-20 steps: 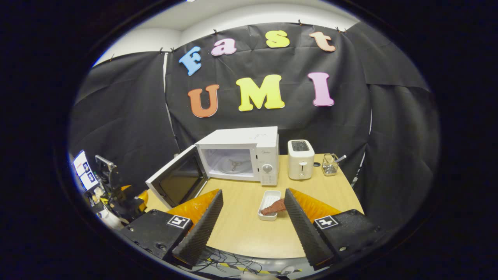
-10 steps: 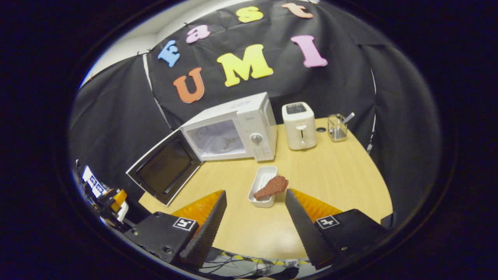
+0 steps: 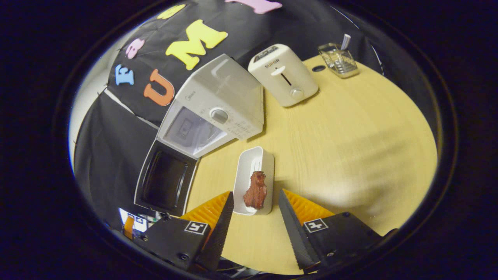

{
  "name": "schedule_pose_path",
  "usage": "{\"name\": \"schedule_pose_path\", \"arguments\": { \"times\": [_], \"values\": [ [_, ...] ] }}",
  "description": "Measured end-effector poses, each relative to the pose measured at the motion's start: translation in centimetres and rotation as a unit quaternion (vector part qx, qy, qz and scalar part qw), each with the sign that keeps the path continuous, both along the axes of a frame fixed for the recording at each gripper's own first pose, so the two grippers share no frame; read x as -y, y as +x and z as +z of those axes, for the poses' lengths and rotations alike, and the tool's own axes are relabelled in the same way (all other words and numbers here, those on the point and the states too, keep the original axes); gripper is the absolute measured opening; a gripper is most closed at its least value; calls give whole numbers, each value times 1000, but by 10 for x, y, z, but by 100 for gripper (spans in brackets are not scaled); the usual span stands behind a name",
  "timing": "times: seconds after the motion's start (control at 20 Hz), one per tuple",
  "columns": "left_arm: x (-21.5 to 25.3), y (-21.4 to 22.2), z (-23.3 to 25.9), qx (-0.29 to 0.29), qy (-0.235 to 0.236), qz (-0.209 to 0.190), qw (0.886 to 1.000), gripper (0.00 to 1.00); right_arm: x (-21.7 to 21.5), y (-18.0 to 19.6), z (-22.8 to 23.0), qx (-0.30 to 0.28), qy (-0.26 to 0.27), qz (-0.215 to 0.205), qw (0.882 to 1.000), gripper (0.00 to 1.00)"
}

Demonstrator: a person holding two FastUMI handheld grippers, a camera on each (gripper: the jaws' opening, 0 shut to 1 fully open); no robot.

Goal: Open the microwave oven with the left hand, put the food in, and close the microwave oven.

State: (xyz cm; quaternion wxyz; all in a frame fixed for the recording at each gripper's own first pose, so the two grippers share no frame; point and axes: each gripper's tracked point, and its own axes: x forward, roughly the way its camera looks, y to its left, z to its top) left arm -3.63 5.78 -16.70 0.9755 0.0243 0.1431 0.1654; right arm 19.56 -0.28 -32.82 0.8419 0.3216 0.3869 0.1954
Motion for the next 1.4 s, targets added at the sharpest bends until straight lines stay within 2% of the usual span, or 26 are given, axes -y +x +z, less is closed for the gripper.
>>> {"name": "schedule_pose_path", "arguments": {
  "times": [0.05,0.1,0.15,0.25,0.3,0.35,0.4,0.45,0.5,0.85,0.9,0.95,1.0,1.05,1.1,1.15,1.2,1.25,1.4],
  "values": [
    [6,4,1,-3,2,4,1000,95,-3,2,-4,-17,17,13,1000,63],
    [12,7,5,-3,4,9,1000,100,-4,8,-9,-28,28,17,999,70],
    [17,11,10,-3,7,13,1000,95,-3,15,-13,-39,35,20,998,54],
    [27,15,16,-4,11,22,1000,95,-10,20,-16,-65,62,35,995,38],
    [34,18,20,-2,12,22,1000,95,-12,19,-14,-77,78,43,993,25],
    [40,21,21,-2,14,23,1000,95,-13,19,-13,-85,88,47,991,19],
    [43,24,20,-6,18,27,999,95,-12,19,-14,-88,86,50,991,10],
    [46,26,18,-11,17,29,999,95,-12,19,-15,-86,78,55,992,10],
    [50,28,19,-12,14,31,999,95,-11,19,-15,-85,70,65,992,19],
    [59,31,19,-14,21,18,1000,95,-12,15,22,-32,47,94,994,16],
    [59,32,19,-12,18,14,1000,95,-11,16,31,-19,39,92,995,6],
    [59,33,17,-10,12,8,1000,95,-11,17,40,-1,29,87,996,16],
    [60,34,16,-9,8,1,1000,95,-13,17,51,16,20,87,996,16],
    [60,36,14,-8,6,-8,1000,95,-16,13,65,36,13,87,996,16],
    [60,39,12,-6,2,-21,1000,95,-21,10,79,58,3,88,994,6],
    [60,41,10,-5,-1,-35,999,95,-27,8,92,76,-7,83,994,15],
    [60,44,8,-4,-4,-53,999,95,-35,6,104,95,-16,77,992,5],
    [57,46,9,-3,-3,-71,997,95,-44,4,115,112,-23,66,991,14],
    [45,50,9,-6,4,-128,992,95,-83,4,144,158,-23,21,987,14]
  ]
}}
